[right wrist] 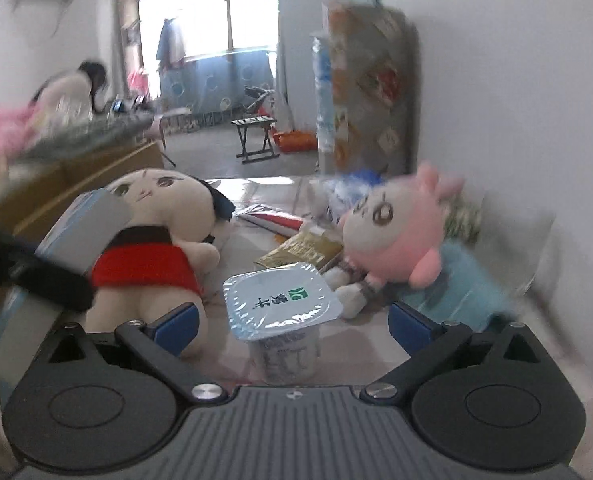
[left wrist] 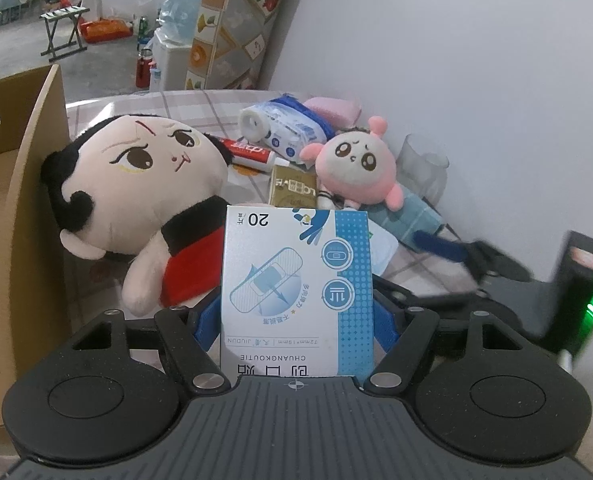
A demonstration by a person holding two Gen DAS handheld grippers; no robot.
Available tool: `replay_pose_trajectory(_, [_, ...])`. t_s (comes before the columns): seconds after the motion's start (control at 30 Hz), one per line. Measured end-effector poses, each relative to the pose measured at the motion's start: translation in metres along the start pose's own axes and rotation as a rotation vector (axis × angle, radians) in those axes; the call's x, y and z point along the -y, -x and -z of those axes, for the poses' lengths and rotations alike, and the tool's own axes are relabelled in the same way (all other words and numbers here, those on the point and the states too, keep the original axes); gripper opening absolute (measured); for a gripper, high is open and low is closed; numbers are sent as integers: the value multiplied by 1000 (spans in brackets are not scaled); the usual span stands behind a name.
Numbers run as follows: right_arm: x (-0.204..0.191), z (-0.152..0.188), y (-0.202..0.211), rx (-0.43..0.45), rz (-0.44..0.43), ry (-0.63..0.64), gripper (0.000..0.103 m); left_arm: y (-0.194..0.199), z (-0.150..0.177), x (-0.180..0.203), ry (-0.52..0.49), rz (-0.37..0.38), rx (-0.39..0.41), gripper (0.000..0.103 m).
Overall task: Organize soft objects
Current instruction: 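Lift the bandage box with the left tool while the right tool lifts the yogurt cup, then carry both items over the cardboard box and release the bandage box from the left tool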
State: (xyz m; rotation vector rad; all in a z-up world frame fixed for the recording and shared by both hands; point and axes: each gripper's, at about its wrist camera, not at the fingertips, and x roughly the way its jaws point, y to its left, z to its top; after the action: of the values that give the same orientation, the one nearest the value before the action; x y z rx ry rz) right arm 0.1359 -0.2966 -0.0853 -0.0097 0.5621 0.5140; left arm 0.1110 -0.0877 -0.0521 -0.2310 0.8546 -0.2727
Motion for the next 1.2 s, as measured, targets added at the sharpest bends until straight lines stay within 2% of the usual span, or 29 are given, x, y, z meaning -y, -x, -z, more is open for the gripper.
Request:
replay_pose_trajectory(0.13, [12,2,-26,-40,-23,-83,75,4,-1,-1,4,2,10,72])
replay_pose_trajectory(0.17, [15,2,-30,-42,-32,-99,70,5,-1,-1,4,1,12,72])
replay_pose_trajectory(0.2, [17,2,-32,-34,-47,-117,60,6,-1,-1,6,-1,14,72])
replay_pose_trajectory(0.27, [16,0,-32,-20,-57,-135,48,8,0,-2,8,-4,19,72])
replay_pose_trajectory(0.53, [12,0,-16,11,3,-147,48,31,6,-6,10,-7,53,72])
replay_pose_trajectory(0.73, [-15,-31,44,119,1,-90,48,78,8,-15,22,15,118,72])
replay_pose_trajectory(0.87, [-48,-60,84,196,-83,-61,48,121,8,-32,34,-2,177,72])
replay_pose_trajectory(0.97, [-75,-88,97,221,-196,-72,48,157,6,-52,58,-7,214,72])
replay_pose_trajectory(1.03, [-97,-109,96,228,-281,-63,48,178,4,-64,59,-33,251,72])
replay_pose_trajectory(1.1, [-121,-131,86,217,-354,-45,48,198,2,-76,61,-93,301,72])
replay_pose_trajectory(1.2, [-157,-167,54,174,-477,-30,48,216,-3,-96,84,-172,355,72])
